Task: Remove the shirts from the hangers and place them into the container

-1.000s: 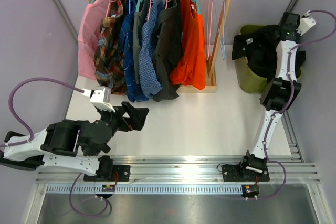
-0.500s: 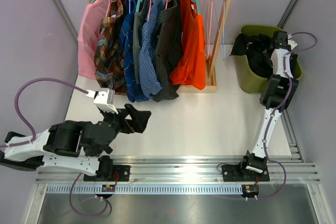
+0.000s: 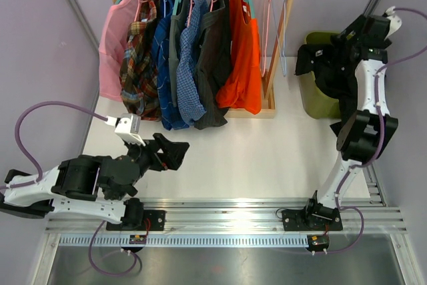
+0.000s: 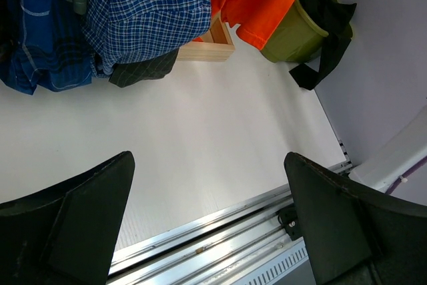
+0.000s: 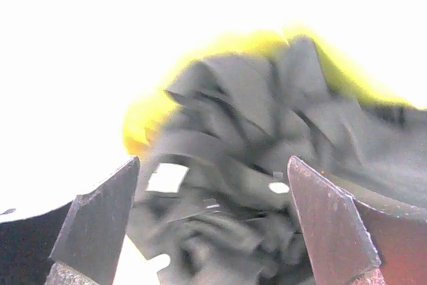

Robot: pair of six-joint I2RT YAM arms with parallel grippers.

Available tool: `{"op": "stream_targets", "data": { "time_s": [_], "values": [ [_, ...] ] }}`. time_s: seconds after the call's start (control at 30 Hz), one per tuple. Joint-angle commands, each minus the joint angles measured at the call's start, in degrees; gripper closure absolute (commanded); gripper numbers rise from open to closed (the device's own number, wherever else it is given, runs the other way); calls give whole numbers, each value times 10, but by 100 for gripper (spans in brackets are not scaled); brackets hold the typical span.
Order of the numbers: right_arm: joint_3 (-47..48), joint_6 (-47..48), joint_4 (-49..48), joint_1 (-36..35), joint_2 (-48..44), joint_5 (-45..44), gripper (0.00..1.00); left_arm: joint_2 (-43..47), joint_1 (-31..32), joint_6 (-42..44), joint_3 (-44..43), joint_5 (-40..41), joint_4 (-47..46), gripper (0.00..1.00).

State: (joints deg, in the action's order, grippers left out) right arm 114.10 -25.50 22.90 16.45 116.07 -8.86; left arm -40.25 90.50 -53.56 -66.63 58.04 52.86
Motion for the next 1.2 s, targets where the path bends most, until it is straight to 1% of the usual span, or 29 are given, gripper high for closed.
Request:
{"op": "stream_targets", "data": {
  "time_s": [0.0, 0.07, 0.1, 0.2, 0.23, 0.27, 0.3, 0.33, 0.37, 0.47, 0.5, 0.53, 0.63, 0.8, 0.87, 0.9, 0.97, 1.0, 1.17],
  "values": [
    [-10, 32, -60, -10, -97, 0, 1, 9, -1, -6, 11, 0, -32, 1],
    [-5, 45, -16, -14, -113, -30, 1, 11, -1, -1, 13, -3, -37, 1],
    [-4, 47, 27, -16, -120, -45, 1, 12, -1, -1, 16, -2, -37, 1],
    [-62, 46, 79, -33, -173, -77, 0, 19, -1, -2, 26, -3, -42, 1],
    [-130, 44, 78, -38, -193, -103, 0, 25, -1, -1, 29, -6, -48, 1],
    [-168, 43, 78, -43, -236, -113, 1, 27, -1, 2, 32, -6, -51, 1],
    [-203, 40, 77, -52, -257, -126, 1, 29, -1, 4, 35, -8, -55, 1],
    [-268, 32, 79, -56, -276, -125, 1, 31, -1, 6, 38, -13, -60, 1],
    [-294, 33, 80, -69, -310, -124, 1, 31, -1, 13, 38, -17, -63, 1],
    [-367, 30, 122, -92, -359, -129, 1, 25, -1, 20, 38, -25, -65, 1],
    [-384, 32, 130, -102, -370, -136, 1, 24, -1, 21, 37, -27, -65, 1],
    [-417, 37, 131, -128, -392, -148, 0, 19, -1, 27, 36, -31, -68, 1],
    [-467, 29, 140, -159, -425, -184, 1, 10, -2, 32, 36, -42, -75, 1],
    [-524, 19, 153, -162, -418, -243, 0, 1, -2, 28, 40, -58, -81, 1],
    [-521, -3, 181, -161, -391, -259, 1, -3, -2, 25, 40, -64, -82, 1],
    [-532, -11, 188, -162, -388, -274, 1, -5, -2, 22, 39, -66, -82, 1],
    [-543, -29, 186, -162, -387, -276, 0, -11, -2, 15, 36, -71, -79, 1],
    [-549, -38, 189, -177, -388, -283, 0, -12, -2, 14, 37, -74, -79, 1],
    [-555, -54, 211, -183, -386, -336, 1, -19, -2, 10, 40, -80, -86, 1]
  ]
}}
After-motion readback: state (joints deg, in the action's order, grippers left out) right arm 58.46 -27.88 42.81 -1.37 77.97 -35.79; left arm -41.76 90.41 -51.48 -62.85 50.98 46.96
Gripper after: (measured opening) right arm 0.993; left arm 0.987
